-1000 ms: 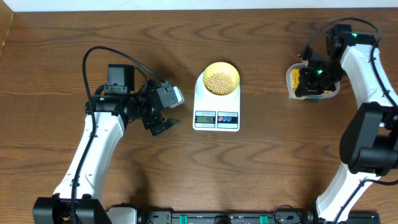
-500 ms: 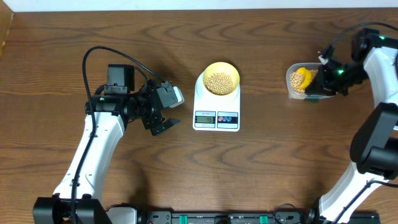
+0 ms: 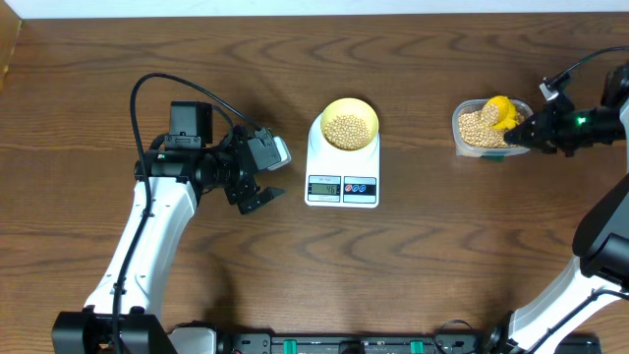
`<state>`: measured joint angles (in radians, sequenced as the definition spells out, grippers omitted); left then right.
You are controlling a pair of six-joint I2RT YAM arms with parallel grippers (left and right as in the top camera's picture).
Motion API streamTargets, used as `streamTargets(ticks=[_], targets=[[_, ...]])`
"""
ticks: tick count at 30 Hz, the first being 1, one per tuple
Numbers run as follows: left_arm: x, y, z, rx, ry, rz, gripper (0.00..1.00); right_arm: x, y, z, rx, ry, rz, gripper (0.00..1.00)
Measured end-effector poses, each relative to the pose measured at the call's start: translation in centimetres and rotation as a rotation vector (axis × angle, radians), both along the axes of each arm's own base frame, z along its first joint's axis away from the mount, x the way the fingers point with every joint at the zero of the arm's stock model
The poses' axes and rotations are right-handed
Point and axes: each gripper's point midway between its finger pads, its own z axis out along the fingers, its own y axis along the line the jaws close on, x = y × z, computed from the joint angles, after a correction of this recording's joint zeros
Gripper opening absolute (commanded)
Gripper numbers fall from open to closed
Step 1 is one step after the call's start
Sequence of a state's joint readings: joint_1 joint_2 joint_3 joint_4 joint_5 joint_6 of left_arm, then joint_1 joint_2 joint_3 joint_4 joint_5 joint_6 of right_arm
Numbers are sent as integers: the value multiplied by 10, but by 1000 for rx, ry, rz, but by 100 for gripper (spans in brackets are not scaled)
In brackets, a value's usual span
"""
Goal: Scoop item into bowl and weigh 50g on scale
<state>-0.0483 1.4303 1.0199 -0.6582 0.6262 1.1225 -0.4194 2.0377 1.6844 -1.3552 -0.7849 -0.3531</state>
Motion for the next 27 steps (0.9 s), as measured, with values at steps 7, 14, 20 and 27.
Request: streamTargets(ticks=[7, 14, 20, 27], targets=[[0, 0, 0, 0, 0, 0, 98, 3, 13, 14, 89, -73, 35, 1], [0, 0, 0, 0, 0, 0, 98, 3, 22, 26, 162, -118, 51, 1], [0, 0, 0, 0, 0, 0, 97, 8, 39, 36, 222, -156, 72, 1], [0, 0, 0, 0, 0, 0, 98, 19, 83, 38, 234, -205, 178, 1]])
